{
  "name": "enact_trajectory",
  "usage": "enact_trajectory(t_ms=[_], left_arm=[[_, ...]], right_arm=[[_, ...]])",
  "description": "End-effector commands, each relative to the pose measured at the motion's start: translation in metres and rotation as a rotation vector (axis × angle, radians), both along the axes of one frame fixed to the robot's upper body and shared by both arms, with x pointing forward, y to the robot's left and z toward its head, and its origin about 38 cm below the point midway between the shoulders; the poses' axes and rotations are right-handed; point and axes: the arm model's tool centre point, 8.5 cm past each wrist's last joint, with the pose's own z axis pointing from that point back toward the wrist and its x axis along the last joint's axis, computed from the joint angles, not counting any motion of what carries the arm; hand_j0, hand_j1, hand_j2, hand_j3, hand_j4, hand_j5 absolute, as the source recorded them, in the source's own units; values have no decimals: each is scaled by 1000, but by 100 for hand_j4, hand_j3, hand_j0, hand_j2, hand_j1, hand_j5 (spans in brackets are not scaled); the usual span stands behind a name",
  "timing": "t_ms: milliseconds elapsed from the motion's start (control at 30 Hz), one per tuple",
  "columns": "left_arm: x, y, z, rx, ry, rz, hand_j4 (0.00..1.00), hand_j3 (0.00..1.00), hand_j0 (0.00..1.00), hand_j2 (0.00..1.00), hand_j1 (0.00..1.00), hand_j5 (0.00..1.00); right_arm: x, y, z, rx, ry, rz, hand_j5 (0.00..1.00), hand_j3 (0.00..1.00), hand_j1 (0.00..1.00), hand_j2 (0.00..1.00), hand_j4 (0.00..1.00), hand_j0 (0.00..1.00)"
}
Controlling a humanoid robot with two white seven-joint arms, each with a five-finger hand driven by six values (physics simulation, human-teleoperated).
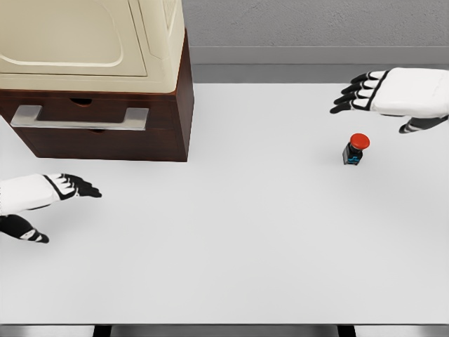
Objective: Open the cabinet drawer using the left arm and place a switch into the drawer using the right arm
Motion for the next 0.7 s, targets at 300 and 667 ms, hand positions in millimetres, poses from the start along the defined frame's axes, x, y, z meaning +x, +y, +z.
enact_trajectory(t_ms=[300,667], left_arm=[[10,-10,29,-169,59,16,100,100,100,100,100,100],[23,-29,90,-314,162,-25,100,100,100,100,100,100]], right_arm=[[4,-43,17,-38,-45,-128,100,100,100,100,100,100],[35,-40,-58,-1,137,-176,100,100,100,100,100,100]])
